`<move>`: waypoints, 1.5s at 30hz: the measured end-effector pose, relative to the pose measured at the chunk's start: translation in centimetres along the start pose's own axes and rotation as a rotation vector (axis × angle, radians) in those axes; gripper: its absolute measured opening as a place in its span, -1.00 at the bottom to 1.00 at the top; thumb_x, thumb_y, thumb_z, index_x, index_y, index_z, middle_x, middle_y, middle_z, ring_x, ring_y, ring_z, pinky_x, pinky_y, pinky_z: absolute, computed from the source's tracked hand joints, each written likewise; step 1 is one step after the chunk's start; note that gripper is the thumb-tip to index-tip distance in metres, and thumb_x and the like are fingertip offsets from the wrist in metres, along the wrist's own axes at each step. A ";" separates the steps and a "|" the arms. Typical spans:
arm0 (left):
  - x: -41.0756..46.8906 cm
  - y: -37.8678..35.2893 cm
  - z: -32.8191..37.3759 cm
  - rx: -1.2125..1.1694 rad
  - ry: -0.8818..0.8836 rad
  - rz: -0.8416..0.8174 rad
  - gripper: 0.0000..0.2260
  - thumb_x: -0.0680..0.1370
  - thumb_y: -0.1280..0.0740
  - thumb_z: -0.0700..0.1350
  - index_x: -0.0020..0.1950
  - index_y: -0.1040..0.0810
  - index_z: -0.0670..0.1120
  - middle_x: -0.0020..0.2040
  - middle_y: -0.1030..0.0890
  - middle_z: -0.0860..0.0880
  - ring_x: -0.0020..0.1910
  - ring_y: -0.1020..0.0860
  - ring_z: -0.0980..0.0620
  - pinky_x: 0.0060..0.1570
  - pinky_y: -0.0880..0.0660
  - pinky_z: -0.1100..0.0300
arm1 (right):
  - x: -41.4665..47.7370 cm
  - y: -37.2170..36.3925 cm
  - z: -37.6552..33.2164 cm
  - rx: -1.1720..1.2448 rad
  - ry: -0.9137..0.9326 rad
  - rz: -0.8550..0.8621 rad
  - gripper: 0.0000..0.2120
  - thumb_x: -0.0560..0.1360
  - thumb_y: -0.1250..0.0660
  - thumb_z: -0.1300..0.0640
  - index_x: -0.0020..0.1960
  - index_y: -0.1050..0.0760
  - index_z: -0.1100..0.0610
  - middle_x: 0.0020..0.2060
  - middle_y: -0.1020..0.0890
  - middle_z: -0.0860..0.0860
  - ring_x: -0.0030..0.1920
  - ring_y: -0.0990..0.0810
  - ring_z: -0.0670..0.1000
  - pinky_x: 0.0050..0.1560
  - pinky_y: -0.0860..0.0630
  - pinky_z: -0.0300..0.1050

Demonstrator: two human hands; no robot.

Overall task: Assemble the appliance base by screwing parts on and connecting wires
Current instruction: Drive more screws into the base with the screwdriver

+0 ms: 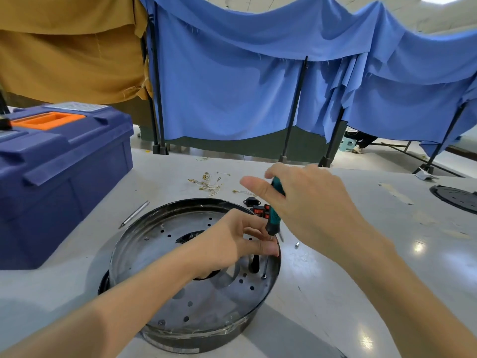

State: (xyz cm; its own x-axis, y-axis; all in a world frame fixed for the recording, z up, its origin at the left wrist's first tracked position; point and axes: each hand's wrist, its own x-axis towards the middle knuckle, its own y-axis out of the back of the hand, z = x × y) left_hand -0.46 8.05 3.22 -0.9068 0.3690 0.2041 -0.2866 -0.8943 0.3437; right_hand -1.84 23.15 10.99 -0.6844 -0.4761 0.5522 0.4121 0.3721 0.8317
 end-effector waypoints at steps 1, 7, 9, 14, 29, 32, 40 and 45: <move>0.1 0.0 -0.1 -0.004 0.005 0.000 -0.94 0.51 -0.44 -0.14 -0.15 -0.67 0.00 -0.17 -0.68 0.04 -0.07 -0.61 0.09 0.06 -0.45 0.27 | 0.3 0.3 0.3 0.216 0.009 -0.065 -0.32 0.41 0.08 -0.48 -0.04 -0.59 0.00 -0.33 -0.62 -0.12 -0.29 -0.57 -0.15 -0.25 -0.48 -0.28; 0.4 0.1 -0.4 0.063 0.045 -0.018 -0.85 0.51 -0.43 -0.15 -0.21 -0.67 0.09 -0.16 -0.69 0.05 -0.09 -0.61 0.15 -0.15 -0.46 0.36 | 3.5 -0.1 1.2 1.416 -0.040 -0.322 -0.43 0.53 -0.15 -0.21 -0.23 -0.63 0.26 -0.32 -0.69 0.19 -0.27 -0.70 0.17 -0.18 -0.64 -0.03; 0.4 0.2 -0.5 0.042 0.055 -0.007 -0.88 0.49 -0.45 -0.11 -0.23 -0.68 0.07 -0.14 -0.69 -0.01 0.02 -0.62 -0.03 -0.15 -0.53 0.21 | 3.7 -0.7 0.0 1.586 -0.080 -0.470 -0.41 0.58 -0.16 -0.16 -0.48 -0.47 0.18 -0.60 -0.50 0.10 -0.60 -0.51 0.06 -0.50 -0.48 -0.19; 0.1 0.3 -0.6 -0.013 0.033 0.006 -0.93 0.43 -0.50 -0.07 -0.12 -0.68 -0.02 -0.16 -0.70 -0.04 -0.06 -0.63 0.00 0.18 -0.51 -0.03 | 3.4 -2.3 -1.5 1.541 -0.333 0.052 -0.38 0.66 -0.18 -0.01 -0.54 -0.26 0.20 -0.70 -0.22 0.03 -0.73 -0.16 -0.03 -0.62 -0.12 -0.32; 0.2 0.0 -0.5 0.010 0.063 -0.010 -0.93 0.51 -0.43 -0.16 -0.02 -0.66 -0.09 -0.19 -0.71 0.07 0.07 -0.59 0.03 0.30 -0.38 -0.11 | 1.8 -1.0 6.5 1.425 0.245 -0.674 -0.63 0.58 -0.28 0.26 0.38 -0.44 0.26 0.31 -0.53 0.23 0.28 -0.54 0.29 0.20 -0.53 0.13; 0.1 0.1 -0.4 -0.009 0.076 -0.019 -0.96 0.48 -0.46 -0.15 -0.11 -0.67 -0.10 -0.15 -0.71 0.04 0.06 -0.61 0.07 0.28 -0.40 -0.13 | 0.9 -0.8 6.6 1.330 0.210 -0.506 -0.62 0.48 -0.44 0.18 0.28 -0.56 0.16 0.13 -0.66 0.19 0.08 -0.67 0.26 0.07 -0.61 0.06; 0.0 -0.1 0.4 -0.241 0.015 -0.013 -0.86 0.54 -0.39 -0.02 0.08 -0.64 0.04 -0.12 -0.72 -0.12 0.08 -0.64 0.03 0.35 -0.36 -0.01 | -1.2 -3.2 1.1 0.693 -0.078 0.346 -0.84 0.41 -0.53 0.09 -0.22 -0.60 0.14 -0.42 -0.61 0.02 -0.38 -0.60 0.04 -0.26 -0.59 -0.06; -0.1 -0.3 0.5 -0.214 0.037 -0.039 -0.72 0.57 -0.30 0.06 0.05 -0.65 -0.12 -0.12 -0.72 -0.10 0.06 -0.65 0.05 0.42 -0.25 -0.15 | -1.7 -4.2 -0.1 0.390 -0.133 0.624 -0.62 0.43 -0.46 -0.11 -0.29 -0.55 0.22 -0.53 -0.51 0.03 -0.52 -0.45 0.05 -0.39 -0.41 -0.22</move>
State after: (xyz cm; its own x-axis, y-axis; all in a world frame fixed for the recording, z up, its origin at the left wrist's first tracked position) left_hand -0.18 8.36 3.54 -0.9034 0.3982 0.1592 -0.3771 -0.9144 0.1474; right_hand -2.33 22.32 6.60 -0.4702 0.0070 0.8825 0.5216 0.8089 0.2715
